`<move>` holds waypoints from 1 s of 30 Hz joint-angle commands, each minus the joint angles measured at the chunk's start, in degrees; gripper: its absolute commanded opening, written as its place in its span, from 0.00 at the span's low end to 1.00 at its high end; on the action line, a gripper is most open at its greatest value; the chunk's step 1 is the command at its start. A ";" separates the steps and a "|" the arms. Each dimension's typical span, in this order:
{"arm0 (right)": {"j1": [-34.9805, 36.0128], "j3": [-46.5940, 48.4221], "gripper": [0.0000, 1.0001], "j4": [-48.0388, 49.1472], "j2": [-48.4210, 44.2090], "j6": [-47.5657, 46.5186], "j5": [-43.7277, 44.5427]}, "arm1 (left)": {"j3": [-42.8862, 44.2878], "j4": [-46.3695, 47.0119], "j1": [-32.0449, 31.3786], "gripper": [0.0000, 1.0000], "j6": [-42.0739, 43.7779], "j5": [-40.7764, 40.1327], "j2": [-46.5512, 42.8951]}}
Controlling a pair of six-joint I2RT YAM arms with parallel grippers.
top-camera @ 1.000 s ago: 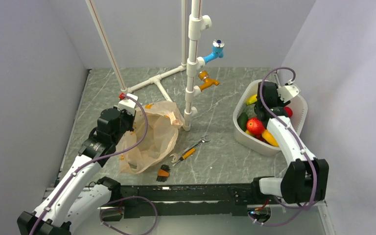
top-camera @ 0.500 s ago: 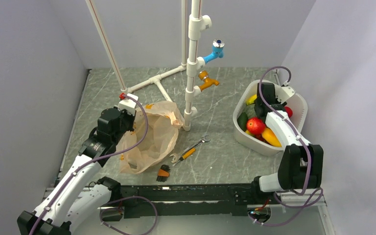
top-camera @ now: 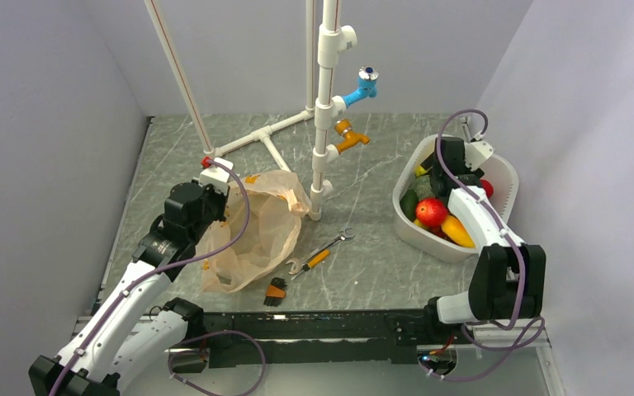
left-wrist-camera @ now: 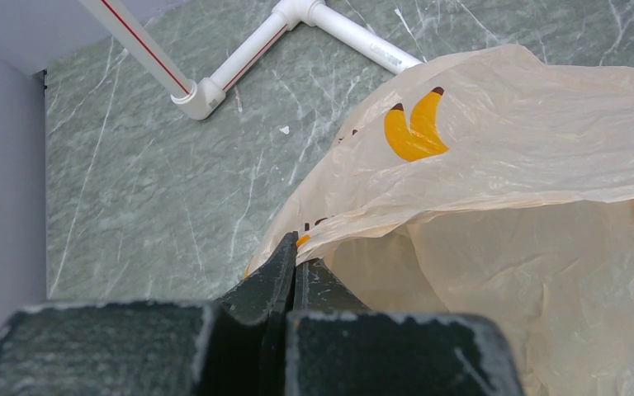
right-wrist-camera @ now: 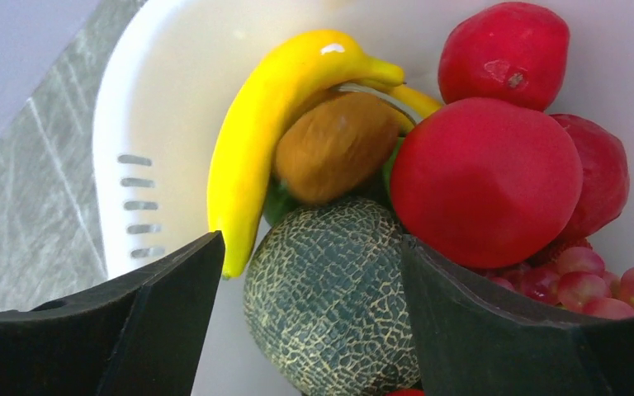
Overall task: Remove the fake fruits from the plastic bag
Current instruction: Place the fake fruit in the bin.
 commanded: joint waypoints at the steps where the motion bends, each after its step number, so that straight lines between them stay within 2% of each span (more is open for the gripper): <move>1: -0.03 0.41 0.82 1.12 -4.36 -1.03 -3.05 | 2.26 0.85 -0.22 0.00 -0.75 0.32 -0.94; 9: 2.40 -1.65 0.81 3.10 -10.61 -2.02 -6.24 | 2.43 0.73 -0.22 0.00 -0.86 0.42 -0.68; 15: 6.81 -5.87 0.80 8.38 -16.52 -3.89 -15.69 | 2.60 0.53 -0.22 0.00 -0.94 0.81 -0.27; 20: 13.21 -7.78 0.78 10.16 -18.46 -9.19 -22.99 | 2.62 0.31 -0.22 0.00 -0.99 0.45 -0.32; 24: 21.24 -9.12 0.77 9.28 -19.10 -13.20 -23.34 | 2.58 0.42 -0.22 0.00 -0.92 0.60 -0.43; 26: 25.56 -11.62 0.71 10.77 -19.87 -14.07 -25.32 | 2.56 0.57 -0.22 0.00 -0.89 1.16 -0.69; 30: 31.60 -18.11 0.69 14.67 -22.51 -14.76 -27.82 | 1.57 1.94 -0.22 0.00 -0.71 3.66 -2.27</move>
